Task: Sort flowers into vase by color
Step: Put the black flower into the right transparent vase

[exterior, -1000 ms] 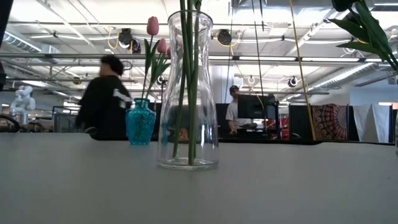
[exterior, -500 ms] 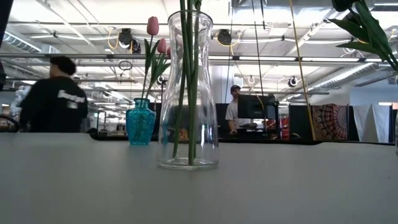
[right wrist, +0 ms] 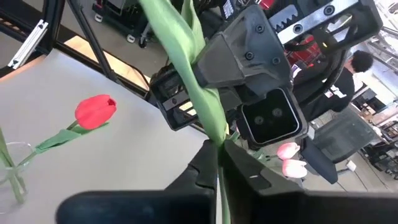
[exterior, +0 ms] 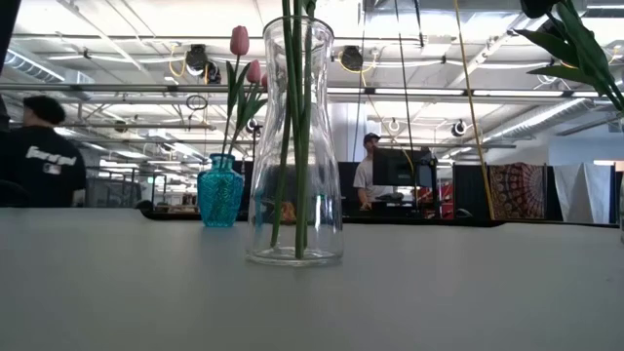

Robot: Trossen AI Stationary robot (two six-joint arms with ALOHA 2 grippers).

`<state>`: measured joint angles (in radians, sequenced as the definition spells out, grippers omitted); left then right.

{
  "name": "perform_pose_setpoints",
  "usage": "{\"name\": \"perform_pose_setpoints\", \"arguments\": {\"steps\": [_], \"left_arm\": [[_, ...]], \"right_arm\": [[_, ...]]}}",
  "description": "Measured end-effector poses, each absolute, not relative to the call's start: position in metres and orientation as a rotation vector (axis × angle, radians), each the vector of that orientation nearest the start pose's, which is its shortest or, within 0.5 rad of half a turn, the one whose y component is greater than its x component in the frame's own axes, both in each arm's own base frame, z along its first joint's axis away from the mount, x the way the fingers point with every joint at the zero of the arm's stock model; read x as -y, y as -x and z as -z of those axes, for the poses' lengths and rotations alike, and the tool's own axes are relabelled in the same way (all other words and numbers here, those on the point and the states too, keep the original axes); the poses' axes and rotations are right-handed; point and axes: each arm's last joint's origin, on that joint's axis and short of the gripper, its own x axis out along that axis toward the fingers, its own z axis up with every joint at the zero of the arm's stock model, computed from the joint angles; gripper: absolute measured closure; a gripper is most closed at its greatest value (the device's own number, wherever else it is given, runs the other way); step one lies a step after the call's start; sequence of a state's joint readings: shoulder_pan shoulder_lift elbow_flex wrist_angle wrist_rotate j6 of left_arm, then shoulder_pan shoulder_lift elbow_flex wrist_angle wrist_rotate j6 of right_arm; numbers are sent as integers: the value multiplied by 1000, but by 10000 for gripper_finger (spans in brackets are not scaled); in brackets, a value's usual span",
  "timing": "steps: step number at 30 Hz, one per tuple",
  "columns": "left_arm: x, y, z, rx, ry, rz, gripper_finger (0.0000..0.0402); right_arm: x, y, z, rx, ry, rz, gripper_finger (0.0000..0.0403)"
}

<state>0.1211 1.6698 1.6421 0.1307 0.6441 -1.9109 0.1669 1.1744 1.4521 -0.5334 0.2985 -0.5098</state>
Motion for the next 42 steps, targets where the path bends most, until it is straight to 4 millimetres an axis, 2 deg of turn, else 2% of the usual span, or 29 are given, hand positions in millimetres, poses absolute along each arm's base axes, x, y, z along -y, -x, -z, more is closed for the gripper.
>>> {"name": "perform_pose_setpoints", "arguments": {"steps": [14,23,27,37,42], "left_arm": [[-28,-381,-435,-403,1807,511,386],[-29,-380,-439,-373,1789,537,299],[-31,-380,-439,-358,1760,537,275],[-55,-376,-442,-250,1643,532,272],[-58,-375,-444,-234,1613,545,272]], "right_arm": [[-36,-228,-452,-225,560,41,402],[-36,-229,-450,-240,564,37,403],[-36,-229,-450,-240,563,37,403],[-41,-224,-451,-248,576,91,402],[-39,-215,-456,-229,553,126,402]]}}
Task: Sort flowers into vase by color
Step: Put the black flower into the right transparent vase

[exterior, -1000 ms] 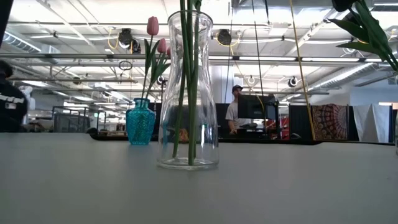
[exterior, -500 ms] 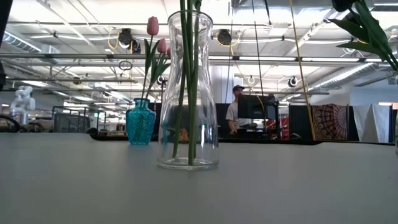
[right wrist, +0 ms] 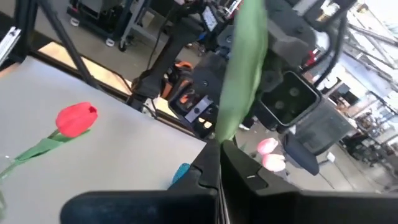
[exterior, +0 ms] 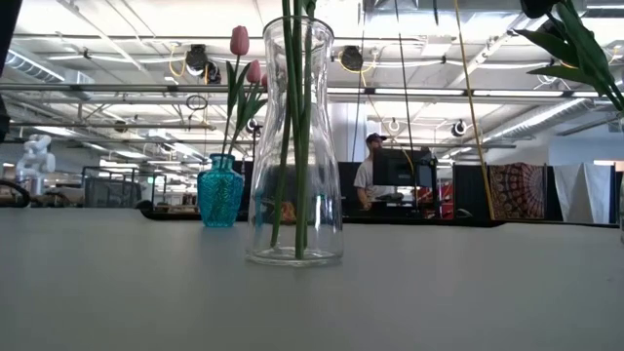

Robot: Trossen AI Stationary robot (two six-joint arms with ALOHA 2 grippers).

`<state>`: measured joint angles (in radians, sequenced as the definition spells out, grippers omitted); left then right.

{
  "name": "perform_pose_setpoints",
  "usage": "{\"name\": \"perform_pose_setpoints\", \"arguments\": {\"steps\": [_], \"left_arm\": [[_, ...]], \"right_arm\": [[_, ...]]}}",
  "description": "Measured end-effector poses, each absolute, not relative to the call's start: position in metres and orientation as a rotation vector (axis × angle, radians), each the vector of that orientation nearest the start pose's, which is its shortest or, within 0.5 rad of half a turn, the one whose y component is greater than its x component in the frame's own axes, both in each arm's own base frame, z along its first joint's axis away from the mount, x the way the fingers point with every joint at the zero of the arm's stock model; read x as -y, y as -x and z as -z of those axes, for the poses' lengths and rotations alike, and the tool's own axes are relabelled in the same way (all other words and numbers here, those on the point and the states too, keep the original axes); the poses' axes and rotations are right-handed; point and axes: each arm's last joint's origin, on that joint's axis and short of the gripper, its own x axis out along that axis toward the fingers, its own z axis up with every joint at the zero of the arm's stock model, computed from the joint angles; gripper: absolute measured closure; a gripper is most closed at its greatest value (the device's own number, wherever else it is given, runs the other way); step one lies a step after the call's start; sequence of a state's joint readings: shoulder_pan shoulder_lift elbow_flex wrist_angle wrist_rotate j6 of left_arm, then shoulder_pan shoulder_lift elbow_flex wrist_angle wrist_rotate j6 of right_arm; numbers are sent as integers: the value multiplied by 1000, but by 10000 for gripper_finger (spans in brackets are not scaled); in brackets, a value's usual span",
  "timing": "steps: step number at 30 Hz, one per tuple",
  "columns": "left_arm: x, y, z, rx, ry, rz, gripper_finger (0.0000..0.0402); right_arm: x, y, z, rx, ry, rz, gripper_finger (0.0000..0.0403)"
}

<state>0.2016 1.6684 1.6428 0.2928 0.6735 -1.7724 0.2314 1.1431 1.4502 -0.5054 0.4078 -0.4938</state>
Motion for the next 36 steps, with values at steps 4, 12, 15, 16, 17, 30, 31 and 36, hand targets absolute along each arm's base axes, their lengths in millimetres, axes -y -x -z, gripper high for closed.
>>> {"name": "perform_pose_setpoints", "arguments": {"steps": [4,12,15,16,17,30,31,36], "left_arm": [[-55,-376,-444,-241,1611,553,272],[-45,-377,-445,-232,1607,572,272],[-44,-377,-447,-214,1603,585,272],[-43,-377,-448,-208,1603,587,272],[-42,-377,-448,-206,1604,586,272],[-34,-377,-449,-227,1596,617,281],[-34,-377,-449,-228,1595,618,288],[-33,-377,-449,-232,1590,628,352]], "right_arm": [[-37,-207,-460,-208,511,139,402],[-37,-208,-462,-199,482,149,402],[-38,-212,-459,-208,482,147,402],[-38,-214,-459,-211,483,147,402],[-39,-216,-457,-217,485,146,402],[-42,-231,-454,-205,485,153,402],[-42,-232,-455,-197,482,154,402],[-42,-232,-456,-187,479,155,402]]}}
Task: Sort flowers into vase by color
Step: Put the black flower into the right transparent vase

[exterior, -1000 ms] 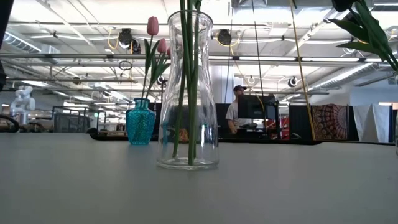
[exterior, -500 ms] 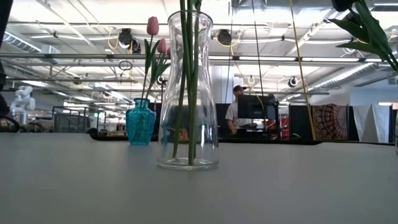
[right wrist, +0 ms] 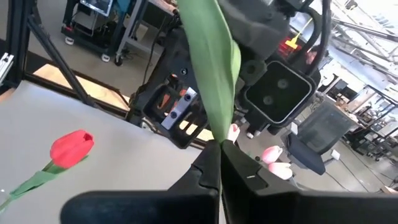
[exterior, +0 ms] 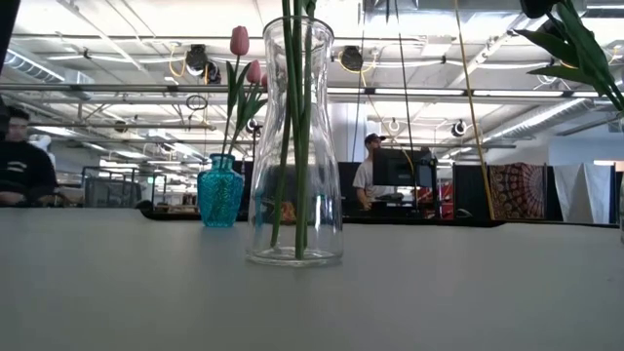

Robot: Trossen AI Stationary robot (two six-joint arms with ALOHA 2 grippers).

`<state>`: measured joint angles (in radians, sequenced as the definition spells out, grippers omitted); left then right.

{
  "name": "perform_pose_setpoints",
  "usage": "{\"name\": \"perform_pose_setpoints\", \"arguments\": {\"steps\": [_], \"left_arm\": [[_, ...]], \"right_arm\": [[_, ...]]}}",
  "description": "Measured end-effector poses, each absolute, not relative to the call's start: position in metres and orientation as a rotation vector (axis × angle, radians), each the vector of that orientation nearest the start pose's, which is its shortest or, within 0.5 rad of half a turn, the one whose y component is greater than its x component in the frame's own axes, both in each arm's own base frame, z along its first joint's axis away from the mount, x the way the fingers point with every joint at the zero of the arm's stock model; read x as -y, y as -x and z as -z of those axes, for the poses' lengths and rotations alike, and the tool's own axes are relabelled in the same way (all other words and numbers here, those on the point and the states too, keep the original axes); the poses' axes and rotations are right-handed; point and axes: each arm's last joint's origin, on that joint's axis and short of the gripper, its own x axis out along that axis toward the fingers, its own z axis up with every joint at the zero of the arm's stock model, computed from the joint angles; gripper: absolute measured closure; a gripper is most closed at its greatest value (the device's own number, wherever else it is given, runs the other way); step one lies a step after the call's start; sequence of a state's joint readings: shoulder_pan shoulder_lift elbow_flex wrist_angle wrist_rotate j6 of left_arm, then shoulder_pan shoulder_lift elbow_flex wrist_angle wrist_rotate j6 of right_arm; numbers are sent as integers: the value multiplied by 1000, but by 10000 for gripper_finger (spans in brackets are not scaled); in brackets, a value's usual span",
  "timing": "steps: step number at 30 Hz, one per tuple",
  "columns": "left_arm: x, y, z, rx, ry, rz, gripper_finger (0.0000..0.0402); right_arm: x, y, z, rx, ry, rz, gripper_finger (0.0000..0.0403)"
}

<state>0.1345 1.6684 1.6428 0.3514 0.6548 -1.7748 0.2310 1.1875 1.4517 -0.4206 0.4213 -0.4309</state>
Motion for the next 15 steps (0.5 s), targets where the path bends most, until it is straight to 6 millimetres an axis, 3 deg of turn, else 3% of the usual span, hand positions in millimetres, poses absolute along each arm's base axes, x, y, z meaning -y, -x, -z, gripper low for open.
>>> {"name": "perform_pose_setpoints", "arguments": {"steps": [3,8,15], "left_arm": [[-33,-377,-450,-224,1585,639,391],[-33,-376,-452,-212,1594,656,395],[-33,-376,-452,-212,1597,654,399]], "right_arm": [[-42,-231,-456,-181,477,155,402],[-43,-232,-457,-173,472,152,393],[-43,-232,-460,-135,404,165,321]]}}
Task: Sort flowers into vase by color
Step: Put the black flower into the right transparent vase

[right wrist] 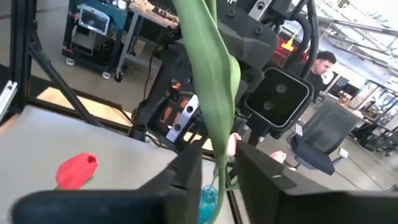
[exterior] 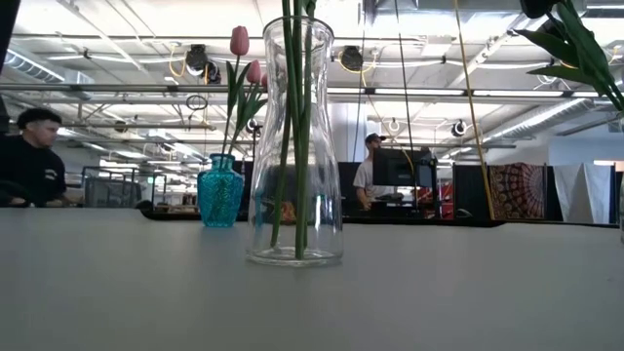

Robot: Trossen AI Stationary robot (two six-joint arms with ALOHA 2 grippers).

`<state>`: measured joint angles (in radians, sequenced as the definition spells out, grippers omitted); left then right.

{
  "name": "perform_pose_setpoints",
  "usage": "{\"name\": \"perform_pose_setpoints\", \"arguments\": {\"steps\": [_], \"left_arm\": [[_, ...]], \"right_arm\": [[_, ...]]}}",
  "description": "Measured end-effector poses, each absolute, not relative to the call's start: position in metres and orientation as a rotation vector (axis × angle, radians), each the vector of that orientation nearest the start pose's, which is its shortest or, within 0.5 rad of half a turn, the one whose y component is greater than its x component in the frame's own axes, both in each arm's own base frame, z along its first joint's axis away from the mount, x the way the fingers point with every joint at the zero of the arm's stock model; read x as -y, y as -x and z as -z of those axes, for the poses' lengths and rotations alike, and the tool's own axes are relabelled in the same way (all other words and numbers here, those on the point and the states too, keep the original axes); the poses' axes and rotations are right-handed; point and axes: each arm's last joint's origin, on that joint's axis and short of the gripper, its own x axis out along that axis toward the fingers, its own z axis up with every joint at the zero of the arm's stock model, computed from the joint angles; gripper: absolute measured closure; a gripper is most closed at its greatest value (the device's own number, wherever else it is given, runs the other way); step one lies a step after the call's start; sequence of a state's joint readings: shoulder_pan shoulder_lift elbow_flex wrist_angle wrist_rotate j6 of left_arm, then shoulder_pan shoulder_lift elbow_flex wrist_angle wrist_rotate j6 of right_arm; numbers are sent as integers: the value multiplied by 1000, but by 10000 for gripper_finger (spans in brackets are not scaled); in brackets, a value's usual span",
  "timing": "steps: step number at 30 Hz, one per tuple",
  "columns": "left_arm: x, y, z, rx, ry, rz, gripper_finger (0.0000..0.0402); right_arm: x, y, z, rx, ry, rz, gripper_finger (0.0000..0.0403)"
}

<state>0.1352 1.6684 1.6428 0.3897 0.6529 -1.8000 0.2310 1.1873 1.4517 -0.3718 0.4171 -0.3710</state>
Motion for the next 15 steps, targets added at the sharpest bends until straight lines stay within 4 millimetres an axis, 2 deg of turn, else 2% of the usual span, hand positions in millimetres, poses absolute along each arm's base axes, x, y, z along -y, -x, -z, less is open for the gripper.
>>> {"name": "perform_pose_setpoints", "arguments": {"steps": [7,15], "left_arm": [[-33,-376,-452,-214,1597,654,399],[-33,-376,-452,-211,1596,655,400]], "right_arm": [[-43,-232,-461,-121,378,168,251],[-43,-234,-466,-61,328,170,243]]}}
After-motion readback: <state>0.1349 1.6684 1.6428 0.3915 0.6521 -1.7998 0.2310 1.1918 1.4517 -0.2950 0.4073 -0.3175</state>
